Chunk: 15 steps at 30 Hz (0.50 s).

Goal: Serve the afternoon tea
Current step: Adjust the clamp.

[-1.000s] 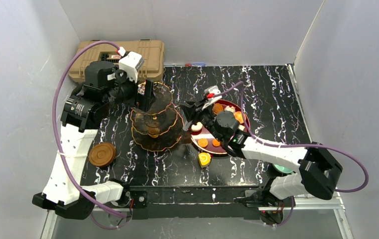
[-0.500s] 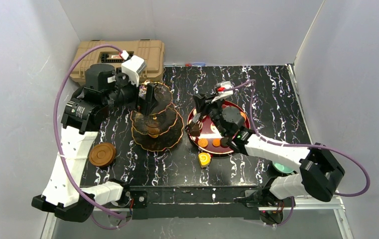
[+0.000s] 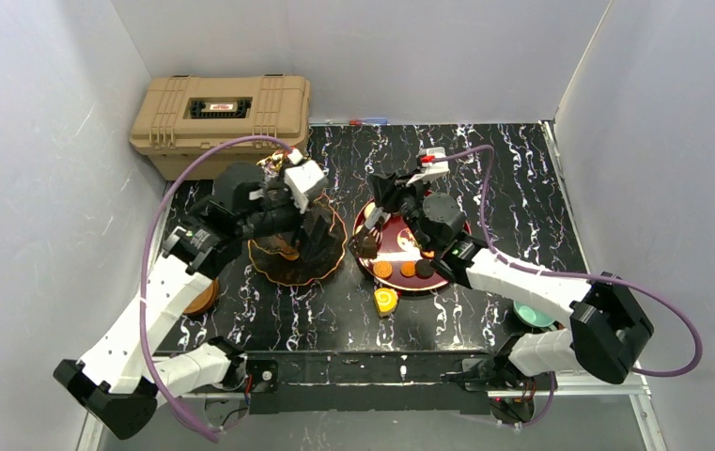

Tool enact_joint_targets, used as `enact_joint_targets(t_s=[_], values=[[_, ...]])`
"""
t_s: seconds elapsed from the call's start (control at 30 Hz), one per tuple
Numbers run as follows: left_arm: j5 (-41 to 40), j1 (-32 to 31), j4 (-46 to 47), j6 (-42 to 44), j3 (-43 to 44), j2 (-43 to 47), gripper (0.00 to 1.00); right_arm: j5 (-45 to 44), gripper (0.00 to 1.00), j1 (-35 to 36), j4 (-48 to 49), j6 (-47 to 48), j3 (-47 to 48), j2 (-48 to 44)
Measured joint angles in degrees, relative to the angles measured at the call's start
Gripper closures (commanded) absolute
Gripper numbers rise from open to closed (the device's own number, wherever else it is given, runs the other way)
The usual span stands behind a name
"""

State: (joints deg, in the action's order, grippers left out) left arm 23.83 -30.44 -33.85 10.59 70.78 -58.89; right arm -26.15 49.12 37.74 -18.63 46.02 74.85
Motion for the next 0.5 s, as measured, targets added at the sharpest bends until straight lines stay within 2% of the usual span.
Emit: enact_joint_targets(t_s=[0.17,0.33,0.5], values=[[-4.1,-7.7,9.2,1.6,-2.3,-2.1,0.02,1.7,0.99,0.0,0.7,-3.9,1.0,1.7],[-9.7,-9.3,16.5,3.8,-7.2,-4.4,0.02,2.9,0.99,0.0,3.7,-7.0,1.0,3.3],[-13.2,-10.1,19.8,6.3,-10.3,-6.7,0.02,3.9,0.99,0.0,5.9,-9.4,1.0,5.2]])
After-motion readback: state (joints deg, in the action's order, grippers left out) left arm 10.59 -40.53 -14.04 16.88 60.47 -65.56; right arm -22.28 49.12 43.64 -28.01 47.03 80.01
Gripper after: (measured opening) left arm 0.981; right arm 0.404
